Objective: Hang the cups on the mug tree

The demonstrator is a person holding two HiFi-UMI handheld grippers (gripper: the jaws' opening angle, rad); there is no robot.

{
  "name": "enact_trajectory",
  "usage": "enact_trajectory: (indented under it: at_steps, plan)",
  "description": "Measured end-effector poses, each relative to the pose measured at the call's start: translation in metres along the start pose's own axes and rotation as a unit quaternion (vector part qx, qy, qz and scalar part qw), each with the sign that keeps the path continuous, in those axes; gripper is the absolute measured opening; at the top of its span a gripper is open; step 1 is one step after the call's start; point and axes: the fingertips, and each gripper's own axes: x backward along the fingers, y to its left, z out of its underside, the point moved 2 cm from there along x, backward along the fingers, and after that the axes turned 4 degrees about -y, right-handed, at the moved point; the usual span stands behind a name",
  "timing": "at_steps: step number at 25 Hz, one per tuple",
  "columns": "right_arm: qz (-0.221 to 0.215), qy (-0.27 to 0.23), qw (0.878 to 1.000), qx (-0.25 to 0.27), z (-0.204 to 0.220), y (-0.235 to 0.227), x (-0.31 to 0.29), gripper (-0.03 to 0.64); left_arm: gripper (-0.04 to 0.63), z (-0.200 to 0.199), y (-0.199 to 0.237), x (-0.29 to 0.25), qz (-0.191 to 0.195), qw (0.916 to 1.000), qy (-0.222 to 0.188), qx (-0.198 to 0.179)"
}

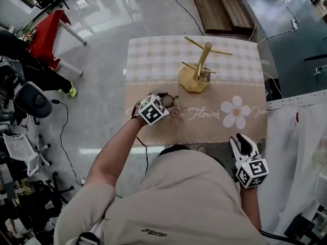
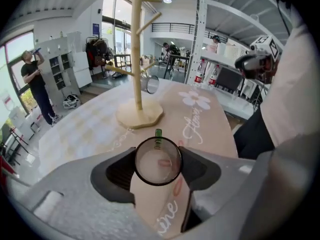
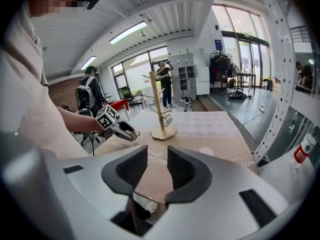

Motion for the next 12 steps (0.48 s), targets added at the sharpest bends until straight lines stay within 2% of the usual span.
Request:
enact_trajectory:
  at_steps: [3, 8, 12]
  plan:
    - [0.001, -0.001, 1.000, 0.000, -0.001, 0.001, -0.003, 0.133, 0.273, -0.026, 0.022, 0.015, -0.041, 0.9979, -0.046, 0.020]
    - [0.005, 0.001, 1.000, -0.002, -0.002, 0.006, -0.004, 0.133, 0.273, -0.066, 0.058, 0.033, -0.102, 0.9883, -0.106, 0.039]
    - [0.018, 0.006, 1.000, -0.011, 0.000, 0.005, 0.001, 0.133, 0.273, -0.090, 0.080, 0.035, -0.131, 0.9814, -0.130, 0.054]
